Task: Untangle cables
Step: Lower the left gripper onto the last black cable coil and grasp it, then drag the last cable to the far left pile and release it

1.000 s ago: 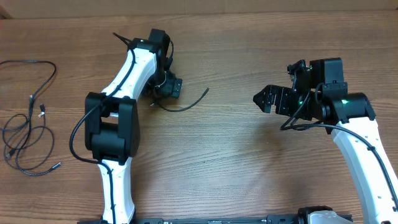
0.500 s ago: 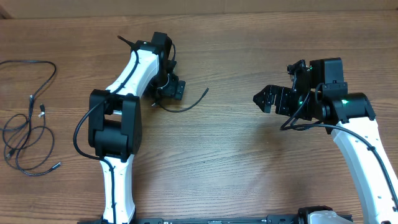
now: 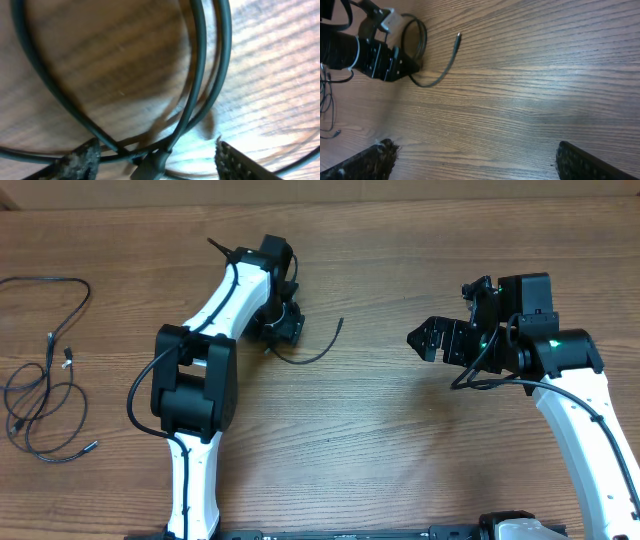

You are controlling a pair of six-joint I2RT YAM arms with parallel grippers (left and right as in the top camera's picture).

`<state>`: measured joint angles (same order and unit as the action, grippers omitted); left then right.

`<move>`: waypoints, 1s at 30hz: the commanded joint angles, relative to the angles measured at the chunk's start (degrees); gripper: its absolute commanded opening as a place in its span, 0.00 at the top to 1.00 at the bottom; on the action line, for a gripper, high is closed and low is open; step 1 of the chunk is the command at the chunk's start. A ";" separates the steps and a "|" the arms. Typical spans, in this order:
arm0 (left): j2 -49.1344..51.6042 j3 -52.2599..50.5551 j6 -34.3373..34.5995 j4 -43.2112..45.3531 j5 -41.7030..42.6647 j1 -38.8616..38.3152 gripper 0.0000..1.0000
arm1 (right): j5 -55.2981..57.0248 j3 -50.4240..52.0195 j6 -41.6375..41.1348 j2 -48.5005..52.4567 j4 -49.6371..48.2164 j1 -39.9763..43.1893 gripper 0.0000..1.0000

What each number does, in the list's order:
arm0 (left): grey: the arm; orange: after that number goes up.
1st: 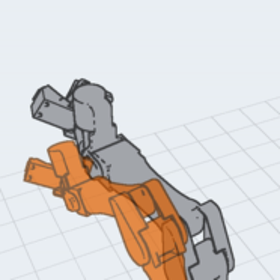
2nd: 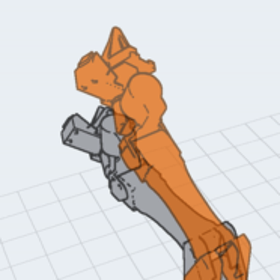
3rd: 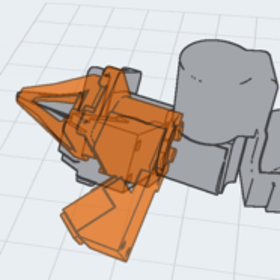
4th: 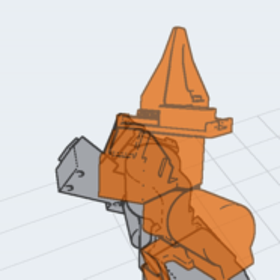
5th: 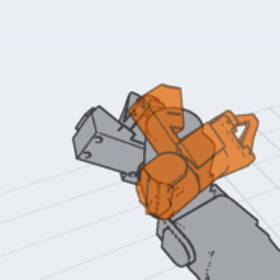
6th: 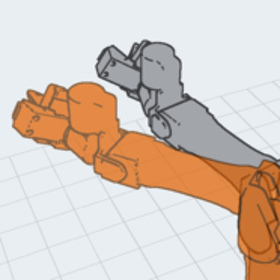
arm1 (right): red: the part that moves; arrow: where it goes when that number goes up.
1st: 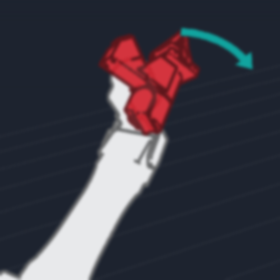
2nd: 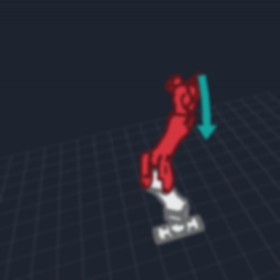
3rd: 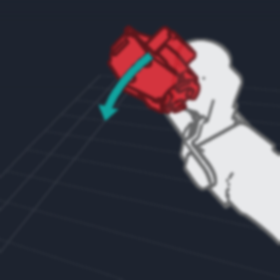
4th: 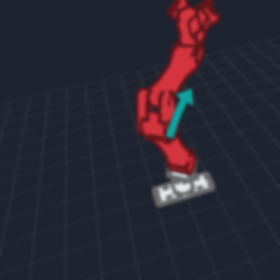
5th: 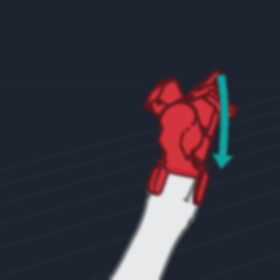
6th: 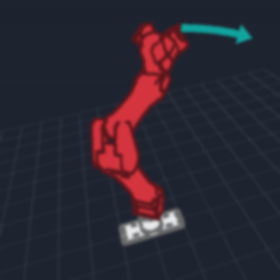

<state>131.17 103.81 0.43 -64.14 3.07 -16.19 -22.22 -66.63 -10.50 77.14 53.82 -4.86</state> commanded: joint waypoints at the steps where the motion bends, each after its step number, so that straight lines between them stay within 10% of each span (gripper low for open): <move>1: 0.94 0.17 -0.39 -2.56 1.22 -1.16 0.34 | 0.42 -0.13 0.07 -0.07 -0.07 0.00 0.00; 12: 0.94 0.17 -0.17 -7.96 1.44 -1.84 0.96 | 1.18 -0.13 0.04 -0.07 0.00 0.00 0.00; 30: -21.40 0.42 6.51 -7.65 -8.09 6.49 0.96 | 1.20 -0.13 0.04 -0.07 0.83 0.00 0.00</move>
<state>117.08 103.72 3.73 -71.24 0.56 -13.74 -21.56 -66.63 -10.50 77.14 54.87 -4.86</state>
